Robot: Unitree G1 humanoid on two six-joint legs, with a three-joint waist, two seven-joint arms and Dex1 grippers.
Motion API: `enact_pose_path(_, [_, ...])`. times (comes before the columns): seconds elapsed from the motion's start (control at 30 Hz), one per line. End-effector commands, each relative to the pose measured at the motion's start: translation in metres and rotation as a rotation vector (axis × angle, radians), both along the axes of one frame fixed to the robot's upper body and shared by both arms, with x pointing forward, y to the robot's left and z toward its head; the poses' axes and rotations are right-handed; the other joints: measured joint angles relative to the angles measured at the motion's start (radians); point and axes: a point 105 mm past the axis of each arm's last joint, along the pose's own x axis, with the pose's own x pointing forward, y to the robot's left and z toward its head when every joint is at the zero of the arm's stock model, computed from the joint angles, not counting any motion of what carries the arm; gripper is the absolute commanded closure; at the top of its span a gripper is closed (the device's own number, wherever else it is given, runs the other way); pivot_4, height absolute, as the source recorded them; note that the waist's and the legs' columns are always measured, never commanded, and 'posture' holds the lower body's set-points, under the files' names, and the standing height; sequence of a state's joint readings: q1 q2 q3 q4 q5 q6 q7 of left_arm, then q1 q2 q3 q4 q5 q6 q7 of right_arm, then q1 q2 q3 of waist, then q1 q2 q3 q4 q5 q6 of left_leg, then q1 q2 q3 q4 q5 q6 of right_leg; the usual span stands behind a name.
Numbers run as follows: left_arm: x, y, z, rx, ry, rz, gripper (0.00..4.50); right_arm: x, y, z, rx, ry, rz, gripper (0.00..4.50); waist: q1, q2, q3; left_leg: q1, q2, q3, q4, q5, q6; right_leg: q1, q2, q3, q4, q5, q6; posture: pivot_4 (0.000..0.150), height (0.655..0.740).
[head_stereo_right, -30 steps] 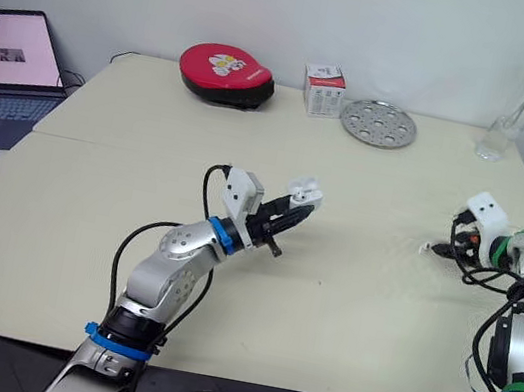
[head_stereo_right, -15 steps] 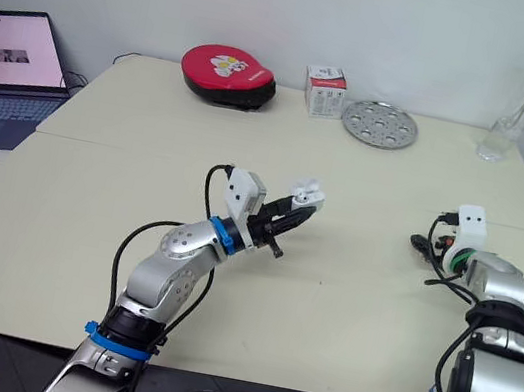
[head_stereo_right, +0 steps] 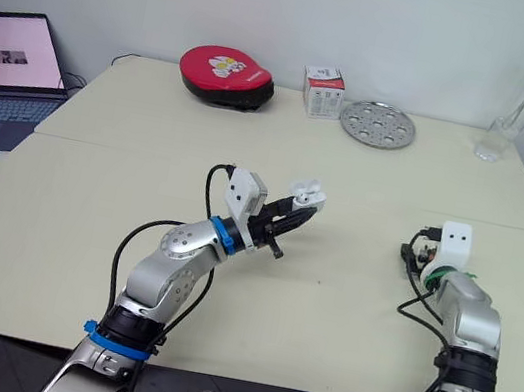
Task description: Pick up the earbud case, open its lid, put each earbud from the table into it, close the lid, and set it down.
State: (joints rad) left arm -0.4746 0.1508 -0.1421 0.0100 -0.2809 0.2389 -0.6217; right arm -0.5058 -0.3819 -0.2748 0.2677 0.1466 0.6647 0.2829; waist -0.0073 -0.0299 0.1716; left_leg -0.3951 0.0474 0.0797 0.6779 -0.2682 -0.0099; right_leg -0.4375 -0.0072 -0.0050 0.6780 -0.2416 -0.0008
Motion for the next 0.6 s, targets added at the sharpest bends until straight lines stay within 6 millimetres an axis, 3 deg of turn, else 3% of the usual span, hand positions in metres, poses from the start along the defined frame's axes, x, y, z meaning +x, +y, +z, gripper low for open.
enact_pose_path(0.03, [-0.002,-0.004,0.015,-0.012,-0.054,-0.016,3.74,-0.001,0.0,-0.006,0.035,0.008,-0.008,1.67,0.0,0.0,0.0,0.0,0.0,0.0,0.0,0.0,0.0,0.0,0.0,0.0,0.0,0.0,0.0,0.15,0.74])
enact_pose_path(0.27, [-0.002,-0.005,0.015,-0.012,-0.056,-0.016,3.74,0.003,0.001,-0.004,0.017,-0.014,0.027,4.15,-0.004,0.0,0.0,0.001,0.0,0.0,0.0,0.0,0.0,0.0,0.002,0.001,0.0,-0.001,0.001,0.15,0.74])
enact_pose_path(0.5, [-0.004,-0.005,0.013,-0.015,-0.053,-0.01,3.74,0.0,0.001,0.005,-0.022,-0.05,0.106,4.26,-0.01,0.0,0.0,0.001,0.0,0.0,0.0,0.0,0.0,0.0,0.002,0.001,0.0,-0.001,0.001,0.15,0.74])
enact_pose_path(0.6, [-0.003,-0.003,0.013,-0.015,-0.053,-0.003,3.74,-0.009,0.001,0.026,-0.167,-0.065,0.275,4.26,-0.01,0.0,0.0,0.0,0.0,0.0,0.0,0.0,0.0,0.0,0.002,0.001,-0.001,-0.001,0.001,0.15,0.74])
